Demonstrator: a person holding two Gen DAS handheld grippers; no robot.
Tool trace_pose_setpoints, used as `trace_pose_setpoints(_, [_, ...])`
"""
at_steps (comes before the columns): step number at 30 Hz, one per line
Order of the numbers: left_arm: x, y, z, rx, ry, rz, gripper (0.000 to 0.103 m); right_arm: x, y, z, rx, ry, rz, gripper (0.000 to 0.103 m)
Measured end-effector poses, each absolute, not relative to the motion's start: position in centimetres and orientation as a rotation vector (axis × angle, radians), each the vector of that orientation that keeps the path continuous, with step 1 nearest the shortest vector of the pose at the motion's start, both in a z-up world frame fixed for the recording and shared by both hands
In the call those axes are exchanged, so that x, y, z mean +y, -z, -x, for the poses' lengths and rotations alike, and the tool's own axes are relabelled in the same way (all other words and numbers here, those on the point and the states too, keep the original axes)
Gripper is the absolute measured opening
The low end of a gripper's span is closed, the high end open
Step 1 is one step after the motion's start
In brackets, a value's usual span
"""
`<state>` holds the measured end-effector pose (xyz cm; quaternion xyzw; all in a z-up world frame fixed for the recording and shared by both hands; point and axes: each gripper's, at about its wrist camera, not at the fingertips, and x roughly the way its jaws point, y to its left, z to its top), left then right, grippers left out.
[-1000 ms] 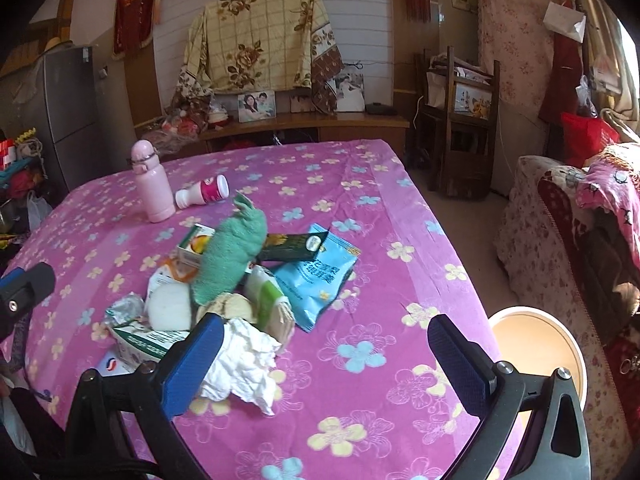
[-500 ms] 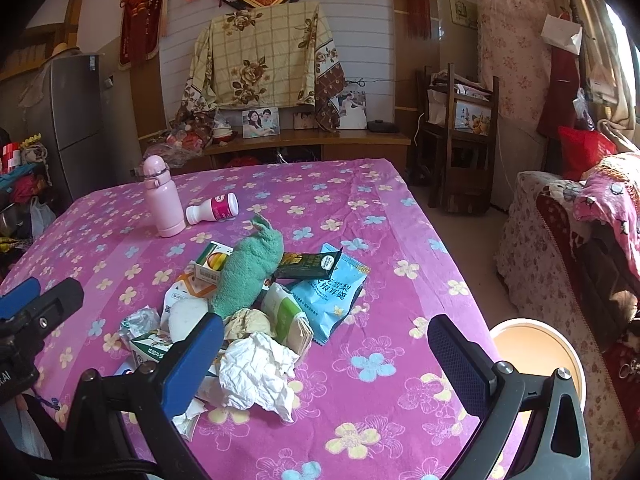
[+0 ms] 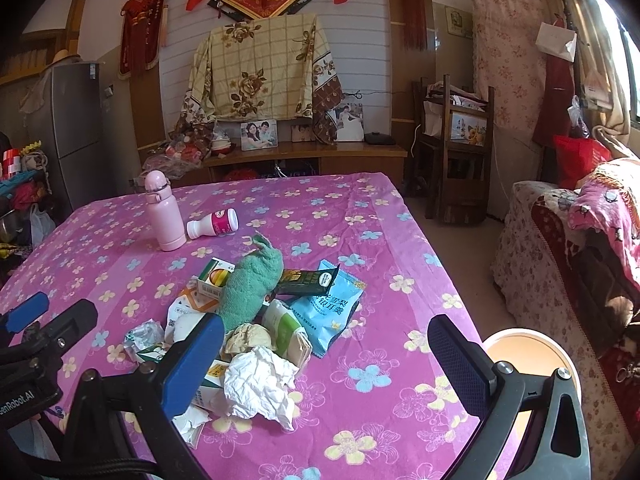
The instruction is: Collect trash
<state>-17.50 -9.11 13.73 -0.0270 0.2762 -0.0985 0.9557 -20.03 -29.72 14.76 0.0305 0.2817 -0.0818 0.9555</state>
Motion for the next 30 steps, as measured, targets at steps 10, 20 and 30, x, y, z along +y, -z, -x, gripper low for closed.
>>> trace_pose_setpoints(10, [-8.96, -13.76, 17.57, 0.547, 0.193, 0.054, 0.103, -29.66, -15.12, 20.13, 0.567, 0.168, -0.063, 0.103])
trace_pose_setpoints(20, [-8.98, -13.77, 17.64, 0.541, 0.186, 0.043, 0.103, -29.65, -15.11, 20.12, 0.566, 0.169, -0.065, 0.103])
trace_pose_setpoints(30, [-8.76, -13.92, 17.65, 0.538, 0.175, 0.047, 0.103, -29.84, -15.39, 20.28, 0.555, 0.175, -0.069, 0.103])
